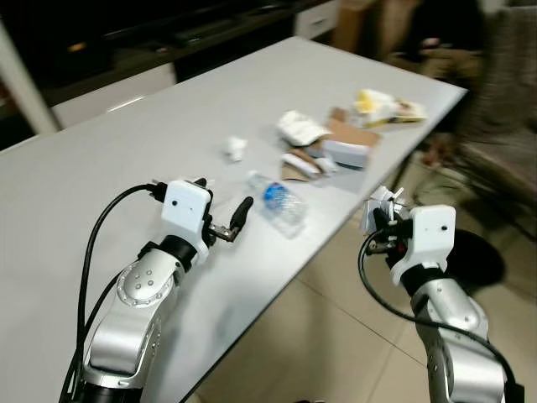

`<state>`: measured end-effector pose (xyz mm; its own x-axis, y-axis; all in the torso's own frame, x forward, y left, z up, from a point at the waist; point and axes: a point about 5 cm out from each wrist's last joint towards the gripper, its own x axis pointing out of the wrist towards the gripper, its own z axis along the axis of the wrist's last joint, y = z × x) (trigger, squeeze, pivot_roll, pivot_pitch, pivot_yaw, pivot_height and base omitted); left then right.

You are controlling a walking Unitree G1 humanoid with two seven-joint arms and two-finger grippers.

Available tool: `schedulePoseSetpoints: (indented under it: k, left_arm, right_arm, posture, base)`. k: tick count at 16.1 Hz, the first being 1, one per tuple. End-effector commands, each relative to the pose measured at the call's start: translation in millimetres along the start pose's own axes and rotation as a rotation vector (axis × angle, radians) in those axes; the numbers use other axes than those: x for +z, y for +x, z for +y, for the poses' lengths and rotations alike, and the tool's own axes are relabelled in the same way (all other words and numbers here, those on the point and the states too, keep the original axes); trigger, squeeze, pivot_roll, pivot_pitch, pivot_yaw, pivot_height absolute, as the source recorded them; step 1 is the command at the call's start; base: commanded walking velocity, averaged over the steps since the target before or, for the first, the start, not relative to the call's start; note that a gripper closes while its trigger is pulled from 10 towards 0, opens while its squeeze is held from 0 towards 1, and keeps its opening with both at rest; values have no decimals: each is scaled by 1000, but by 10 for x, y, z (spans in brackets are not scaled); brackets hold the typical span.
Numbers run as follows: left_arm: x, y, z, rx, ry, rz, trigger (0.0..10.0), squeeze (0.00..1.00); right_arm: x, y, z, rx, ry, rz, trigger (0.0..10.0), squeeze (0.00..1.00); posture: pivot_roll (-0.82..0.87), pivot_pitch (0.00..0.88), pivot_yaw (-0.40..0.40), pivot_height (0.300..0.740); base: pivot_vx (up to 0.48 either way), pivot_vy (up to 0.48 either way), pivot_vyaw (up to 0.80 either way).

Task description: Picking trash to rubbish bin

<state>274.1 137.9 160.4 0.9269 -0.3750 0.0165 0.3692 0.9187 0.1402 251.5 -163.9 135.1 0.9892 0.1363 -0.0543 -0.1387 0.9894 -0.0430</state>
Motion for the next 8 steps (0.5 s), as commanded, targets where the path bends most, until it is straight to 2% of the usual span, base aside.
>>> schedulePoseSetpoints:
  k: [1, 3, 6, 8]
  left_arm:
    - [10, 8, 33, 5, 14, -4, 10000, 0]
    - [1, 8, 35, -5, 41, -1, 10000, 0]
    - [-17, 8, 33, -15, 56, 12, 10000, 0]
    - [-31, 9, 44, -14, 51, 24, 10000, 0]
  right_arm:
    - [24, -8, 24, 12, 4, -23, 10000, 0]
    - [-55, -21, 54, 26, 39, -5, 10000, 0]
    - [-114, 12, 99, 51, 38, 22, 10000, 0]
    - [-73, 32, 146, 86, 62, 0, 10000, 0]
  posture:
    - [-20, 0, 7, 740]
    - [-19, 0, 11, 740]
    - [-9, 0, 13, 740]
    - [-12, 0, 15, 740]
  base:
    - [0, 0, -738]
    - [291, 0, -734]
    - [330, 0, 0]
    - [334, 0, 0]
